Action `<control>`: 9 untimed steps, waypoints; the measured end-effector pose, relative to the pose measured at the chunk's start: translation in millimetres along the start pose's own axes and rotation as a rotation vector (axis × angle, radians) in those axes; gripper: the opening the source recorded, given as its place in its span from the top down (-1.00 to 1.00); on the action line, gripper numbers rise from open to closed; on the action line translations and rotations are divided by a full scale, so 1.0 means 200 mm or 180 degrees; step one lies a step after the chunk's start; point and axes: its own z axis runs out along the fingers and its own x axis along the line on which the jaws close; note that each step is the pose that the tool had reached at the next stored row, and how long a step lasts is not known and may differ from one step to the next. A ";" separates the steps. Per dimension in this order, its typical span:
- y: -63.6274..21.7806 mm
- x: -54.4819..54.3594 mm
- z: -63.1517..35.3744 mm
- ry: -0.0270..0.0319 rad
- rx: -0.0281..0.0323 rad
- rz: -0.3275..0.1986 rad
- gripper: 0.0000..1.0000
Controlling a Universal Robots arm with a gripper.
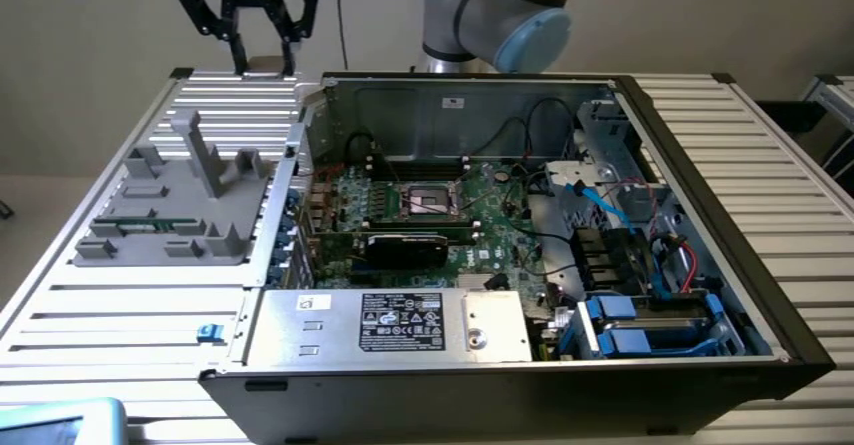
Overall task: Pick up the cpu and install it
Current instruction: 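Pick up the cpu and move it towards the insertion slot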
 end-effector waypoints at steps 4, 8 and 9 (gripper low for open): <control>-0.003 -0.09 -0.012 0.0000 0.0000 0.0000 -0.11; -0.007 -0.18 -0.018 0.0000 0.0000 0.0000 -0.11; -0.008 -0.20 -0.019 0.0000 0.0000 0.0000 -0.11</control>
